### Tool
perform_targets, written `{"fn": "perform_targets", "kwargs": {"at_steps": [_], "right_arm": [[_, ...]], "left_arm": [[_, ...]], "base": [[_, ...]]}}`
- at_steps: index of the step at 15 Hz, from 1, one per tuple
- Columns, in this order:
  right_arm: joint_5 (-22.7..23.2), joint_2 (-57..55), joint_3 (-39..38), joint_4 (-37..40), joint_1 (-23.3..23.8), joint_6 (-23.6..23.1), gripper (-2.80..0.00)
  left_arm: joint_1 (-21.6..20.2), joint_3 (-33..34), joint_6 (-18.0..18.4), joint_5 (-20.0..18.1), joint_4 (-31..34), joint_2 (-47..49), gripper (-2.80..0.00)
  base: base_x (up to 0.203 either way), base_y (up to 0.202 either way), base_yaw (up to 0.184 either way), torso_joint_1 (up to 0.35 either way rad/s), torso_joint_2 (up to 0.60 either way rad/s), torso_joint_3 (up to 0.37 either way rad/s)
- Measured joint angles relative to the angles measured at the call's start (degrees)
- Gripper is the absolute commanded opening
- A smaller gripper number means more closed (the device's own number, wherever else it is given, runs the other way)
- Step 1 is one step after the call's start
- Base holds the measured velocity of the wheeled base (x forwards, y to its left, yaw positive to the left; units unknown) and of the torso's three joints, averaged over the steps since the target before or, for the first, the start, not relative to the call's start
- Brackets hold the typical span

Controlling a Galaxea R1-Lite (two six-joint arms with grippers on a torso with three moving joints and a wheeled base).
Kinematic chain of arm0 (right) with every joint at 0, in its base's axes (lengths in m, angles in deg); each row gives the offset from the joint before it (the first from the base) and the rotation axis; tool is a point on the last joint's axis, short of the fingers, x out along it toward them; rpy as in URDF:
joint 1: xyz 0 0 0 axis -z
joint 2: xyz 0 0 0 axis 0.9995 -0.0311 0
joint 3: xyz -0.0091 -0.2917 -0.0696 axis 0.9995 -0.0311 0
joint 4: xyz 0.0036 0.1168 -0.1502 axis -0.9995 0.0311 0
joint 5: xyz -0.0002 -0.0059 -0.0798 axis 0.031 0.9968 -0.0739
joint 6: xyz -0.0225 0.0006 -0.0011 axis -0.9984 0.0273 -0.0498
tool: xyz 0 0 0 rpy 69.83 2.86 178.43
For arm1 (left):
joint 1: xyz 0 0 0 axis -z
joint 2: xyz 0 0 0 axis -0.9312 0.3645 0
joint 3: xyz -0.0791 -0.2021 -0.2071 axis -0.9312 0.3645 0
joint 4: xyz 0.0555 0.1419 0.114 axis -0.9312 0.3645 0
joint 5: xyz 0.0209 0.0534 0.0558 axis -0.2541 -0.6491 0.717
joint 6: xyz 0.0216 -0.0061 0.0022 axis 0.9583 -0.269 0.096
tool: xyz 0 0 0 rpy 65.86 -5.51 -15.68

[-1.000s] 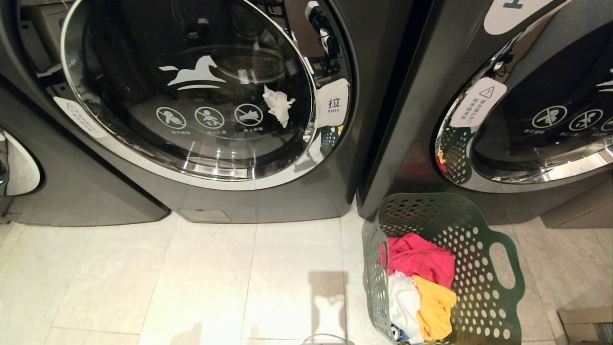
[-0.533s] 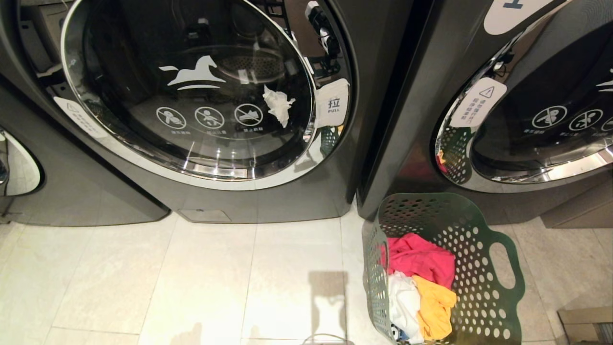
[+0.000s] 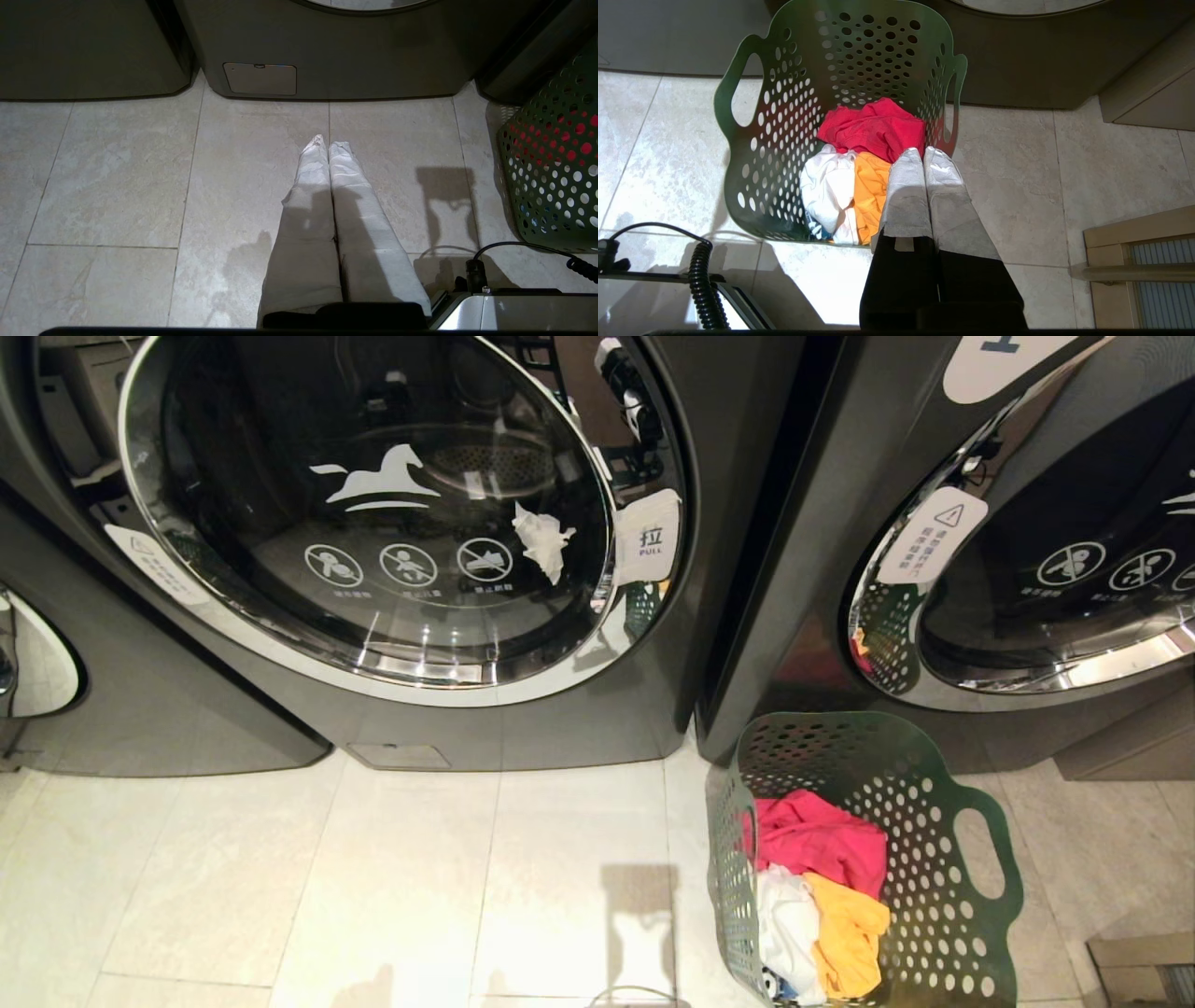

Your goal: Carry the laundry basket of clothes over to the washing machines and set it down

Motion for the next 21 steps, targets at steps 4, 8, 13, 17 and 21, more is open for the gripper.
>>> {"fn": "perform_targets", "kwargs": {"at_steps": [4, 8, 13, 17, 21], "right_arm": [[0.00, 0.00, 0.00, 0.02, 0.00, 0.00, -2.80], [0.00, 0.00, 0.00, 0.00, 0.00, 0.00, -2.80], [0.00, 0.00, 0.00, 0.00, 0.00, 0.00, -2.80], [0.00, 0.00, 0.00, 0.00, 0.00, 0.00, -2.80], [0.00, 0.00, 0.00, 0.02, 0.00, 0.00, -2.80]], "left_arm": [[0.00, 0.00, -0.02, 0.00, -0.02, 0.00, -2.80], [0.00, 0.00, -0.02, 0.00, 0.00, 0.00, -2.80], [0.00, 0.00, 0.00, 0.00, -0.02, 0.00, -2.80], [0.00, 0.00, 0.00, 0.00, 0.00, 0.00, -2.80], [0.00, 0.00, 0.00, 0.00, 0.00, 0.00, -2.80]], "base": [[0.000, 0.000, 0.000, 0.000, 0.00, 0.000], [0.000, 0.000, 0.000, 0.000, 0.00, 0.000], [0.000, 0.000, 0.000, 0.000, 0.00, 0.000], [0.000, 0.000, 0.000, 0.000, 0.00, 0.000], [0.000, 0.000, 0.000, 0.000, 0.00, 0.000]]}}
